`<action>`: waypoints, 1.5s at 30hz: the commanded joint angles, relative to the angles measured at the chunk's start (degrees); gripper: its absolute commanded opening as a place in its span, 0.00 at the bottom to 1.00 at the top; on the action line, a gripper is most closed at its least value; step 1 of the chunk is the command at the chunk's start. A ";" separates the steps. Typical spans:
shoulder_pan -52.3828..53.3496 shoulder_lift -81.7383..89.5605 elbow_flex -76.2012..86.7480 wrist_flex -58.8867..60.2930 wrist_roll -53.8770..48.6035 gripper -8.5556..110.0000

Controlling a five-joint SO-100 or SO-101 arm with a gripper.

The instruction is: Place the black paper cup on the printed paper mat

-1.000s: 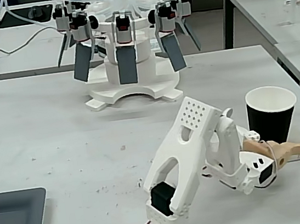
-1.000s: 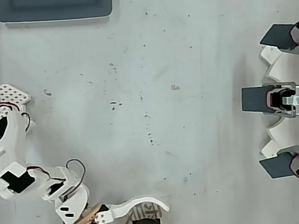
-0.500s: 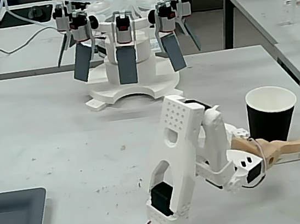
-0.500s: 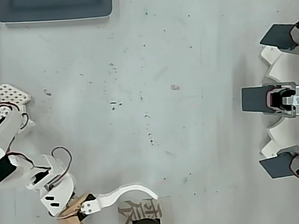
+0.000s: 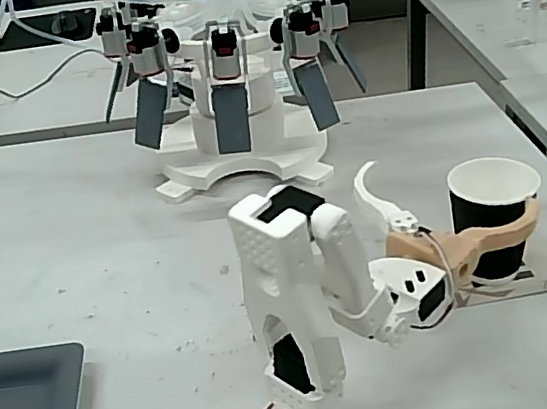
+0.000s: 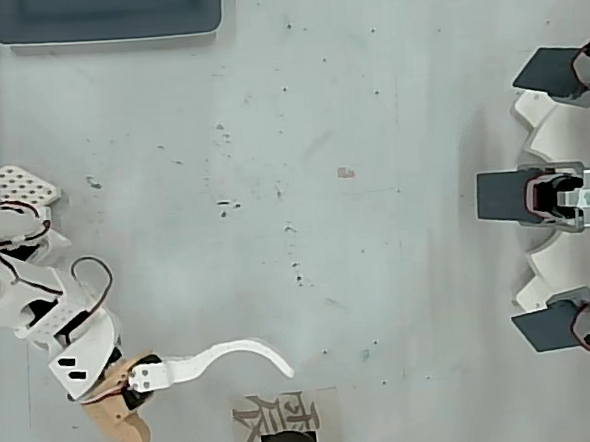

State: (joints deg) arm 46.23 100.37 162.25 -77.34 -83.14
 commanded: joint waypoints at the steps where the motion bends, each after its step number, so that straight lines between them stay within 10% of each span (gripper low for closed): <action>1: -2.20 7.21 2.20 -1.14 0.18 0.52; 23: -27.25 31.64 16.61 3.96 -0.97 0.44; 45: -42.71 18.02 -2.02 16.79 -8.61 0.38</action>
State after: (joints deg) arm 4.04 121.29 165.06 -61.08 -91.14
